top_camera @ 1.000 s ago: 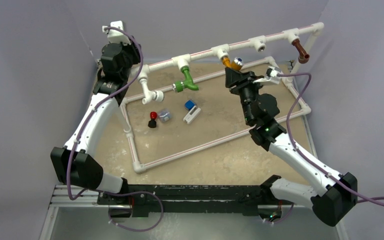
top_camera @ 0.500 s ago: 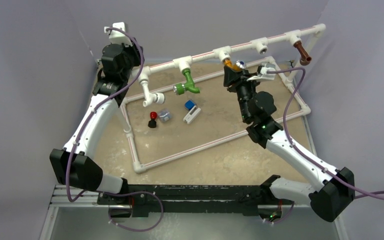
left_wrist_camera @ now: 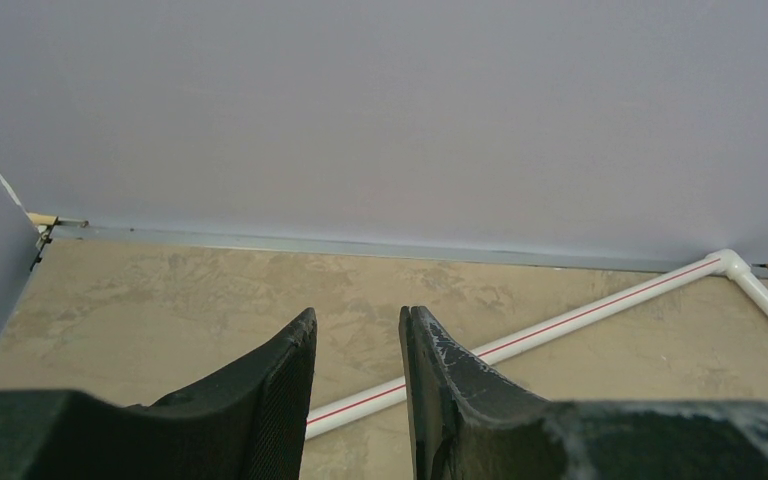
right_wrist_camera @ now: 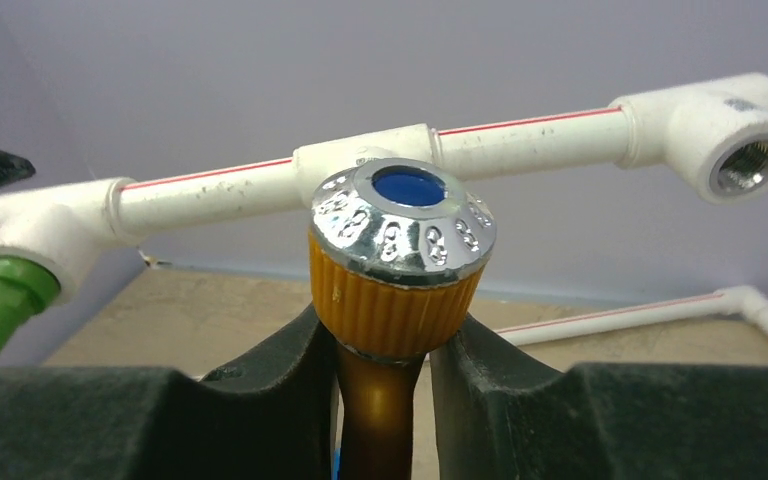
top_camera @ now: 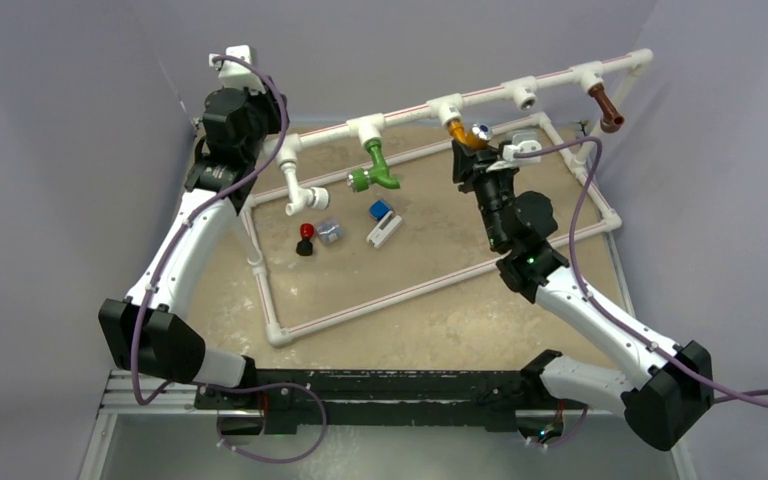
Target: Install the water faucets
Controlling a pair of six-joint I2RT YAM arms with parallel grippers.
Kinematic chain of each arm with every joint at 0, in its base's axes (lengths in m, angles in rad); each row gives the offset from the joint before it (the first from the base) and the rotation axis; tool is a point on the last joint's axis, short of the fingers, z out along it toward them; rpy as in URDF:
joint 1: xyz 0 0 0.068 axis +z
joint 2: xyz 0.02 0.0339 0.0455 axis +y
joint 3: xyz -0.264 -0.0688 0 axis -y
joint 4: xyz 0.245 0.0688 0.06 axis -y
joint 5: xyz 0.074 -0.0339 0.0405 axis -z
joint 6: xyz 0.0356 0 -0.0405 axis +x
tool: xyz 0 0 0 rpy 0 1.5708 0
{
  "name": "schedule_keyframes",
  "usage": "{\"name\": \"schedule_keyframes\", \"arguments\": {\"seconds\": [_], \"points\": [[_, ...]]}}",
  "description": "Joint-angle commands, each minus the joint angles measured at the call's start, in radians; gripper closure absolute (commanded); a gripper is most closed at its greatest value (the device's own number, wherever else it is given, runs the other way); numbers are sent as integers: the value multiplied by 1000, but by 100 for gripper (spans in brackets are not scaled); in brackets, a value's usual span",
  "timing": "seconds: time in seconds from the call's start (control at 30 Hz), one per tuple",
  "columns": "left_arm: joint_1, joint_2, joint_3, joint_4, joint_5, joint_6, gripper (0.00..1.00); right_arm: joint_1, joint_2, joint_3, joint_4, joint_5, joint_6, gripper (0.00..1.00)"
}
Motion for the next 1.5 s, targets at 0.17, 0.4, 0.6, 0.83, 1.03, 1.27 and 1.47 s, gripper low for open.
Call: {"name": "schedule_keyframes", "arguments": {"seconds": [0.17, 0.4, 0.6, 0.83, 1.03, 1.27, 1.47], "points": [[-6, 81, -86, -213, 24, 2, 65, -3, -42, -13, 149, -127, -567, 100], [-6, 78, -84, -213, 21, 4, 65, -3, -37, -3, 159, -190, -687, 100], [-6, 78, -86, -212, 22, 4, 65, -3, -76, -63, 195, -226, -572, 100], [-6, 78, -87, -213, 27, 3, 65, -6, -104, -164, 300, -293, -556, 100], [-6, 78, -87, -213, 26, 4, 65, -19, -68, -175, 396, -347, -612, 100], [-6, 78, -87, -212, 24, 7, 65, -59, -34, -169, 459, -360, -609, 100], [-6, 78, -87, -212, 24, 8, 65, -76, -9, -171, 500, -379, -585, 100]]}}
